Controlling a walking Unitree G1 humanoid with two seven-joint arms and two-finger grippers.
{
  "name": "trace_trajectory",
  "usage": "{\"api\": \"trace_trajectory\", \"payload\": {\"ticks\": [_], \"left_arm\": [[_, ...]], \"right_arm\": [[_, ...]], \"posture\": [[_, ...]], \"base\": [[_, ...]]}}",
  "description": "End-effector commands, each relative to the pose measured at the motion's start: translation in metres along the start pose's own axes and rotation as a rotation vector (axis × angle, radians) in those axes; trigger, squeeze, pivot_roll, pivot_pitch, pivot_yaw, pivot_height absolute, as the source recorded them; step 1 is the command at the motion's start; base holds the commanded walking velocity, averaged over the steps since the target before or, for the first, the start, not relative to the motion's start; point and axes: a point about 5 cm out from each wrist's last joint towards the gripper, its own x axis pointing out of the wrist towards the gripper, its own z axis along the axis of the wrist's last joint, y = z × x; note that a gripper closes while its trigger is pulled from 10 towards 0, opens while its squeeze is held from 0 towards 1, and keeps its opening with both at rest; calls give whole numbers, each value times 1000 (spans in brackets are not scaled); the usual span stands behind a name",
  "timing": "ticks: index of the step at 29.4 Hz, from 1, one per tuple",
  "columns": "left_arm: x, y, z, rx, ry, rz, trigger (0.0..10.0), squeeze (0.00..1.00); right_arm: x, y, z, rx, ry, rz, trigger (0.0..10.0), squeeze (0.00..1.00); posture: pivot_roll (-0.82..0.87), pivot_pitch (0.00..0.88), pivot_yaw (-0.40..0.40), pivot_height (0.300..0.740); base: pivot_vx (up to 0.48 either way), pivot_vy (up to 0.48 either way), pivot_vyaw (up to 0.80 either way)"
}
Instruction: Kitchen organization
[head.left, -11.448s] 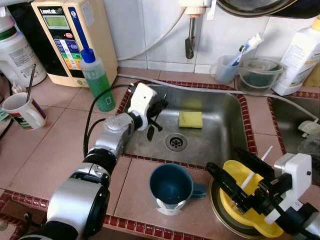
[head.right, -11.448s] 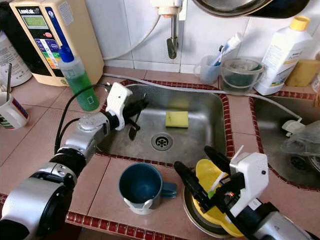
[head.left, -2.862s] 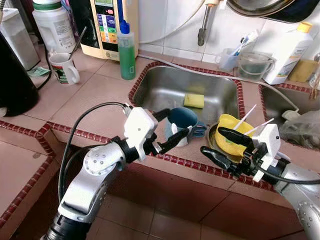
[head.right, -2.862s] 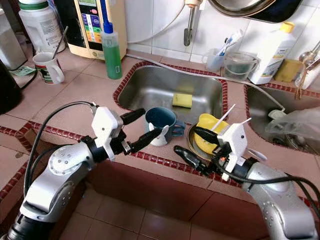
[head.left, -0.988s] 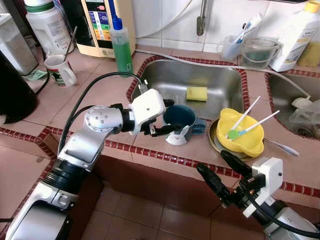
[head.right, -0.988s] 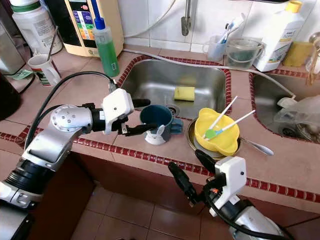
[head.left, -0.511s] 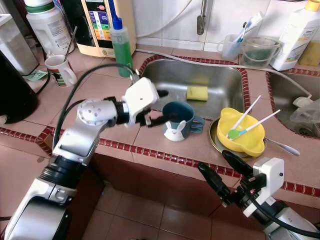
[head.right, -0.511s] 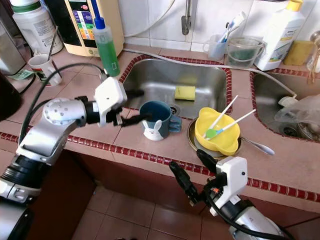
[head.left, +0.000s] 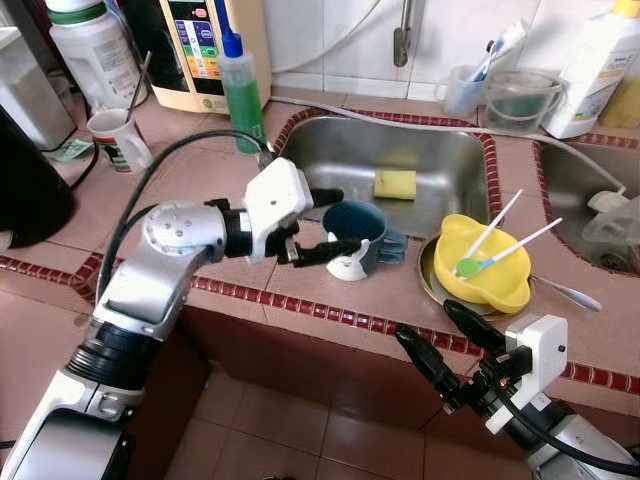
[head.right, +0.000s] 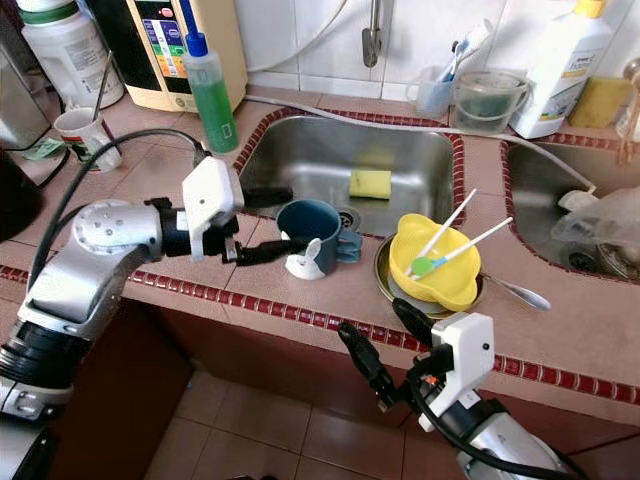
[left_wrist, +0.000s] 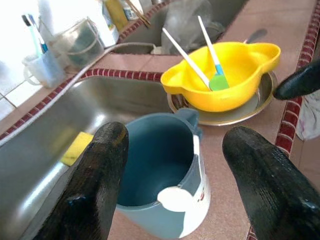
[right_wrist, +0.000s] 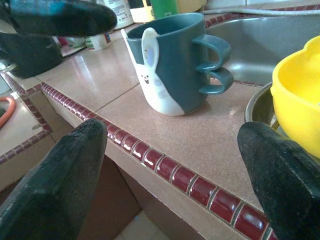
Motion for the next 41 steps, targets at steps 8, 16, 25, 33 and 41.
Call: {"api": "trace_trajectory", "payload": {"ticks": [8,16,25,33,41], "left_arm": [[11,-3,-7,3,115,48,10000,0],[16,-7,-10,40,182,47,10000,0],[17,-8,-5,61,185,37,10000,0],[16,-13,-6,77,196,-8,10000,0],[13,-18,-8,48,192,-79,9059,0]], "right_arm": [[-1,2,2,-2,-16,-4,10000,0],[-4,2,1,2,-13,-19,10000,0],[-4,2,1,8,-15,-24,10000,0],[-3,3,0,13,-22,-26,10000,0],[-2,3,1,14,-30,-29,10000,0]], "posture": [[-79,127,93,740],[-84,133,102,740],[-79,132,106,740],[-78,130,111,740],[-81,124,117,740]], "base": [[0,0,0],[0,0,0],[0,0,0],[0,0,0],[0,0,0]]}}
